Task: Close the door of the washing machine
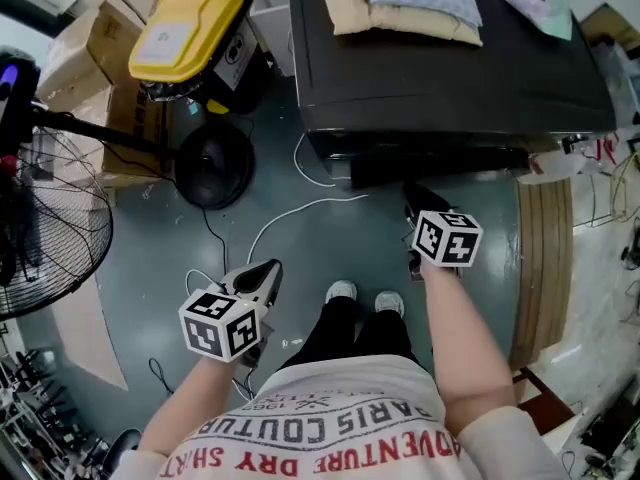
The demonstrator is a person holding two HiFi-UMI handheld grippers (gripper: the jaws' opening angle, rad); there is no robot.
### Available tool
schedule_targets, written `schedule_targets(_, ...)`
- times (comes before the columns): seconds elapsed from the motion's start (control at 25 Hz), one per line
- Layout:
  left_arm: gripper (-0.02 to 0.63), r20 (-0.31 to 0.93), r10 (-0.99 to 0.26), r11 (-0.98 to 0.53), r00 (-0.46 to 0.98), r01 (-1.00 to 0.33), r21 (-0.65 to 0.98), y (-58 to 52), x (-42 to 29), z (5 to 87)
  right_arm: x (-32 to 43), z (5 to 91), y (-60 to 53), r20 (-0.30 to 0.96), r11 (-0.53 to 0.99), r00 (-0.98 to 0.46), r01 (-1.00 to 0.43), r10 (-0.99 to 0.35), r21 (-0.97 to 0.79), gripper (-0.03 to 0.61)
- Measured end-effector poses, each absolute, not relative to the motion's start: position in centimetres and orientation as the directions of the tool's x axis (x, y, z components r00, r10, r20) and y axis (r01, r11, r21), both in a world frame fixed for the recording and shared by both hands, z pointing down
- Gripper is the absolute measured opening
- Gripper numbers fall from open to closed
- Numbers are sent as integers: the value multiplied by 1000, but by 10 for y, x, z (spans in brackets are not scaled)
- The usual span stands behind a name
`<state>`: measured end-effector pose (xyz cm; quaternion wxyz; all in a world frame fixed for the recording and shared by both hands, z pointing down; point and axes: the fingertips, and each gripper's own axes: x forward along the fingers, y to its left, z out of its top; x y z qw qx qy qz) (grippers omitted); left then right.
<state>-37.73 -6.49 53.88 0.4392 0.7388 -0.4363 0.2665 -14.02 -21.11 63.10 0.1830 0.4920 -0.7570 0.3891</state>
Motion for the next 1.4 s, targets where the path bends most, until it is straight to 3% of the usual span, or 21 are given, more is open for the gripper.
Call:
schedule_targets(0.2, 28, 745, -416, -308, 521, -852, 424, -72, -363, 523, -153, 613, -204, 665, 301, -539, -841, -517, -449, 20)
schedule_targets(0.36, 28, 699, -441, -365, 563, -824, 434, -76, -342, 501, -163, 557, -177, 602, 450, -588, -806, -540, -384, 20)
schedule_targets(0.56, 28, 649, -470, -424, 599, -798, 429, -60, -318, 466, -173, 492, -105, 580, 536, -661, -741, -476, -405, 20)
schedule_targets(0.92, 28, 453, -540, -573, 709, -704, 419, 12, -264, 334, -169, 322, 1, 409, 725, -765, -626, -498, -288, 20)
schedule_targets(1.16, 28, 319, -587, -656, 744, -668, 351, 56, -251, 251, -162, 228, 59, 224, 771, -808, -587, -545, -247, 20)
schedule_targets(1.4, 29, 226, -594, -716, 772, -635, 290, 99, -236, 196, -149, 184, 107, 163, 779, -798, -602, -580, -177, 20)
